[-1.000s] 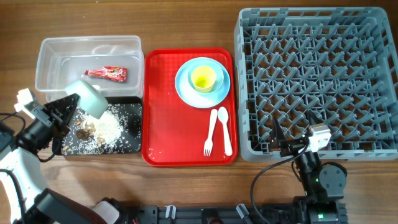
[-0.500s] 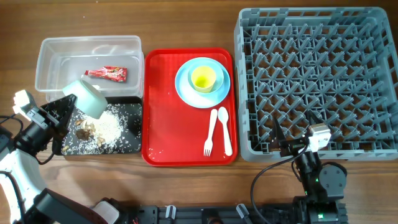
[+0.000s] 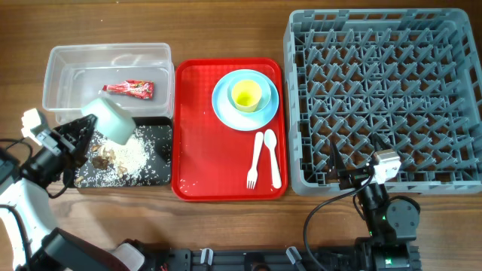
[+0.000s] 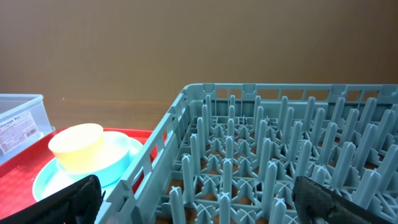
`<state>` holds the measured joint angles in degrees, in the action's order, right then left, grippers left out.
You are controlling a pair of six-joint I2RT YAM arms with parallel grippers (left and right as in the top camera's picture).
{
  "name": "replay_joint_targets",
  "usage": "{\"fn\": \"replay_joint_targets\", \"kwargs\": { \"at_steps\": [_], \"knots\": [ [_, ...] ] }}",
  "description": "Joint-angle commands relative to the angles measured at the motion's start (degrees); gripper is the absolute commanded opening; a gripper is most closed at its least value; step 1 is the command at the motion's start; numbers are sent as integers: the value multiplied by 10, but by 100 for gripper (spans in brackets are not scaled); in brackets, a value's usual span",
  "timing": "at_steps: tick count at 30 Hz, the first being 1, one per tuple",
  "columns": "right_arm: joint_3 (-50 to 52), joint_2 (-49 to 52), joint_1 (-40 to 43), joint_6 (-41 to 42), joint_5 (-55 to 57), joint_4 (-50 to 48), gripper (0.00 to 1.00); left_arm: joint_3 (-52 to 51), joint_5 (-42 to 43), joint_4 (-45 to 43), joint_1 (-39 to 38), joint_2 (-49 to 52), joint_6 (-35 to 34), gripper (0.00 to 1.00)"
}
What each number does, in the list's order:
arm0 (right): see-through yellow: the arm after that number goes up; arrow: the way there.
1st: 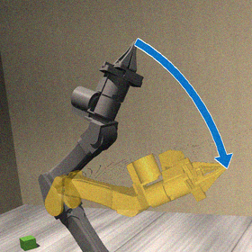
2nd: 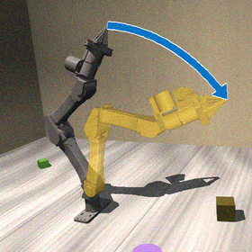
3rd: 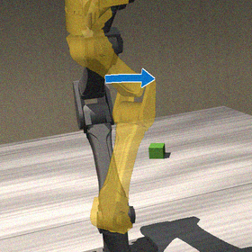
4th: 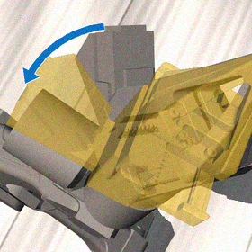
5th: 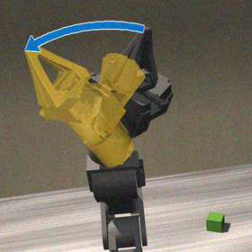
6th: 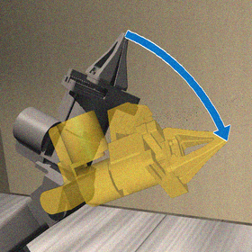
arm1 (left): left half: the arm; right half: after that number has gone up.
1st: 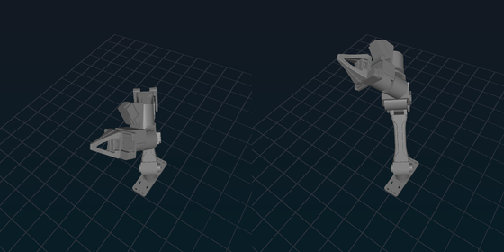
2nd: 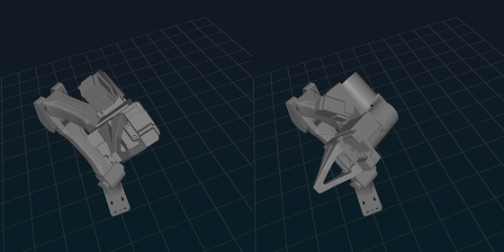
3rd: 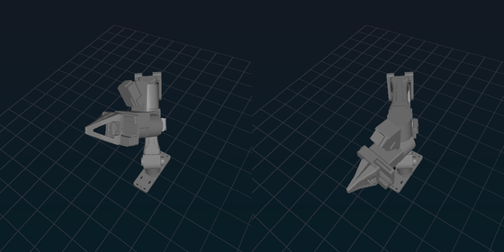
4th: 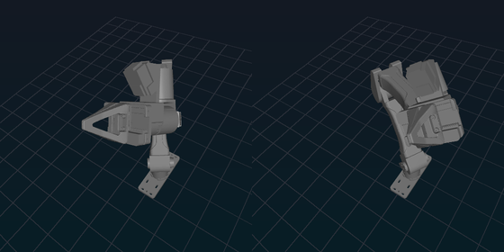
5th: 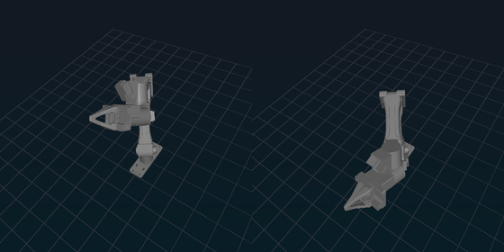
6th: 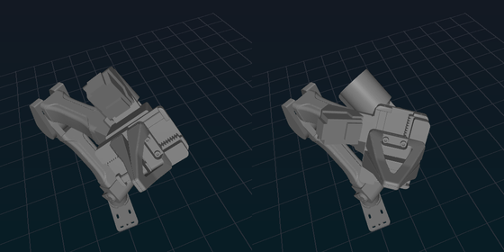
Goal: Sort waste into correct bins and load items into the dishwasher rack
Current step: 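Carry the emptied green bowl back and set it on the red tray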
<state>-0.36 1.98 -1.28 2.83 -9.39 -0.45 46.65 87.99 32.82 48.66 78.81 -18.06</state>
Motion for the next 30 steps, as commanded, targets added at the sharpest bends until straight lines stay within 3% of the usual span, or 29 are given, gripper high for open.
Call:
{"fn": "replay_joint_targets", "kwargs": {
  "at_steps": [1, 4, 7, 10, 13, 17, 22, 30],
  "knots": [
    [0, -3, 2, 8, -6, -3, 100, 1, -53, 22, -84, 2, 8, 4],
    [0, -3, 2, 8, -6, -3, 100, 1, -124, 2, -186, 2, -49, 4],
    [0, -3, 2, 7, -6, -3, 100, 1, -201, -87, -327, 2, -156, 4],
    [0, -3, 2, 8, -6, -3, 100, 1, -288, -147, -442, 2, -217, 4],
    [0, -3, 2, 8, -6, -3, 100, 1, -414, -184, -575, 2, -241, 4],
    [0, -3, 2, 7, -6, -3, 100, 1, -626, -168, -720, 2, -244, 4],
    [0, -3, 2, 7, -6, -3, 100, 1, -789, -139, -816, 2, -244, 4],
    [0, -3, 2, 8, -6, -3, 100, 55, -860, -51, -833, 2, -213, 4]
  ]
}}
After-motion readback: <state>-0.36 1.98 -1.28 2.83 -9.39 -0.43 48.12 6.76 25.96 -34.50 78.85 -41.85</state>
